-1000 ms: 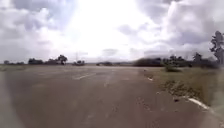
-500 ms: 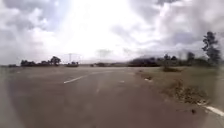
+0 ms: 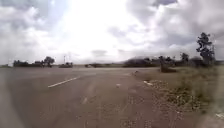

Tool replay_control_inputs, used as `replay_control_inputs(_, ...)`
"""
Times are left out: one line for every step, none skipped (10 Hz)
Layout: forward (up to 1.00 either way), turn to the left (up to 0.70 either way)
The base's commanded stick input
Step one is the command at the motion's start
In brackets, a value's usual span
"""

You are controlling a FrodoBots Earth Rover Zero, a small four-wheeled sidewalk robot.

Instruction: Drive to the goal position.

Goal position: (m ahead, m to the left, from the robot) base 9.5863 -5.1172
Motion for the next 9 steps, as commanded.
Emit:
replay_control_inputs(1.0,0.0)
replay_control_inputs(1.0,0.0)
replay_control_inputs(1.0,0.0)
replay_control_inputs(1.0,0.0)
replay_control_inputs(1.0,0.0)
replay_control_inputs(1.0,0.0)
replay_control_inputs(1.0,0.0)
replay_control_inputs(1.0,0.0)
replay_control_inputs(1.0,0.0)
